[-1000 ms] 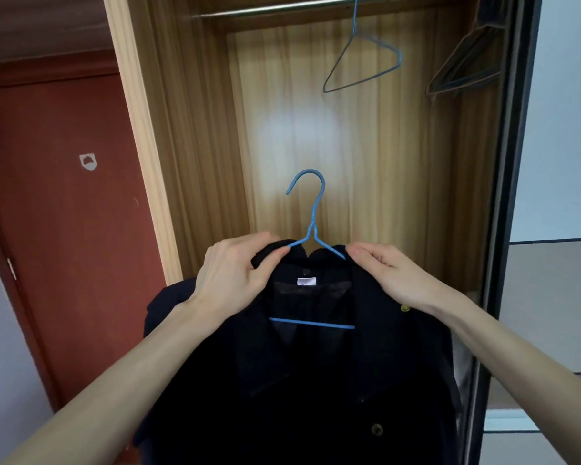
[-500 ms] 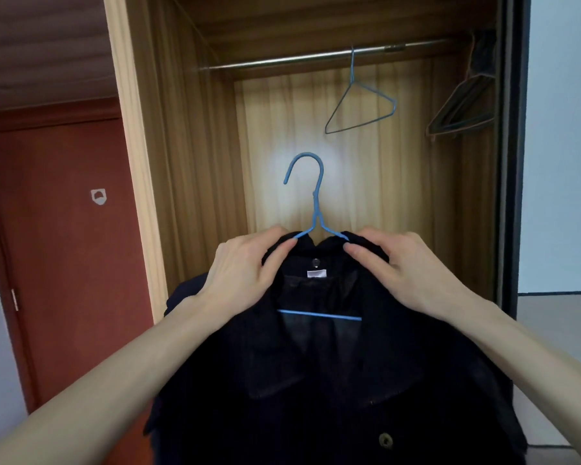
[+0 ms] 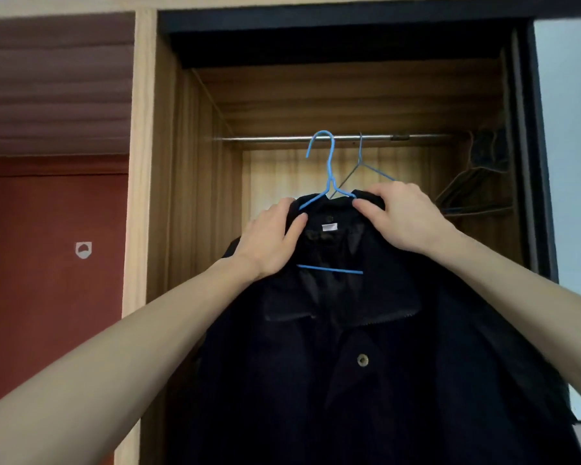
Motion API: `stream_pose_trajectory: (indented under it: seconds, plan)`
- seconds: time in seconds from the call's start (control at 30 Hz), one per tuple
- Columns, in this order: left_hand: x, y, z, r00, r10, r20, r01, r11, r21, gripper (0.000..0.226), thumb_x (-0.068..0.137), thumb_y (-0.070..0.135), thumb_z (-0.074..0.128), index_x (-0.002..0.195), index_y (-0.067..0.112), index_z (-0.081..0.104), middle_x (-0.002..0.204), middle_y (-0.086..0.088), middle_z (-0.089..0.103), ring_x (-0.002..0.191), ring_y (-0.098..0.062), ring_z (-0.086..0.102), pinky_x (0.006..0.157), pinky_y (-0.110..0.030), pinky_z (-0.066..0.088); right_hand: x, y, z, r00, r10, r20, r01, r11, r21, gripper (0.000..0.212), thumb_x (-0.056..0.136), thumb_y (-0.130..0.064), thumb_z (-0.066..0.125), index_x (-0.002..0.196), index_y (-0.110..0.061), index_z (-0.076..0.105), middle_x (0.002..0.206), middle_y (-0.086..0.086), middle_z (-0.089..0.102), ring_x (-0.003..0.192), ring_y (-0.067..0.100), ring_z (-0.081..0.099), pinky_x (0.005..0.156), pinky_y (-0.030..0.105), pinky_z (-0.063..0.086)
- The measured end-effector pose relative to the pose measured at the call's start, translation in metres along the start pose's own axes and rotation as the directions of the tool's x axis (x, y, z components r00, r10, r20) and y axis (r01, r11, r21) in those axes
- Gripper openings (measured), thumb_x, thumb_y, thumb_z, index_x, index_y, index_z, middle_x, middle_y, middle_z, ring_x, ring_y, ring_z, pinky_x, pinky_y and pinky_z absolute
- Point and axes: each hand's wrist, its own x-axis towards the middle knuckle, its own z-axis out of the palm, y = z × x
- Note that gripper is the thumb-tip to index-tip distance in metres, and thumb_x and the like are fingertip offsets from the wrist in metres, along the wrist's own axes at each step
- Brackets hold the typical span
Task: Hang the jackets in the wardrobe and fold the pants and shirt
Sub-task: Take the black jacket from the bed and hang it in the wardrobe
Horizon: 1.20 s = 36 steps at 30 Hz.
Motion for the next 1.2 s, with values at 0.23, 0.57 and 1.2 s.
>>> stream_pose_trajectory:
  seconds: [0.23,0.57,1.2]
  plan:
    - [0.039,-0.061,0.010,0.999,0.002,-0.048,0.002,0.997,0.074,0.053,0.111,0.047,0.034,0.158,0.025,0.035,0.149,-0.003,0.051,0.134,-0.028,0.048,0.107,-0.044,0.038,0.077,-0.016,0.038,0.995,0.084,-0.056,-0.091,0.987,-0.130,0.031,0.105,-0.042,0.054,0.111,-0.017,0.070,0.111,0.018,0.068,0.110,0.046,0.061,0.077,0.042,0.043]
    - [0.105,-0.111,0.047,0.996,-0.044,0.082,0.032,0.990,0.140,0.059,0.110,0.054,0.027,0.159,0.022,0.032,0.153,-0.005,0.050,0.140,-0.027,0.045,0.113,-0.044,0.037,0.169,-0.018,0.095,0.959,0.255,-0.126,-0.277,0.938,-0.209,0.033,0.105,-0.039,0.053,0.115,-0.010,0.065,0.122,0.019,0.066,0.113,0.045,0.063,0.082,0.044,0.048]
    - [0.186,-0.163,0.049,0.985,-0.081,-0.153,0.091,0.994,0.059,0.044,0.108,0.056,0.032,0.127,0.025,0.058,0.123,0.001,0.064,0.116,-0.024,0.059,0.098,-0.048,0.050,0.299,-0.014,0.152,0.951,0.259,-0.166,-0.290,0.937,-0.196,0.026,0.099,-0.019,0.062,0.123,-0.009,0.067,0.123,0.013,0.067,0.113,0.037,0.065,0.077,0.037,0.044]
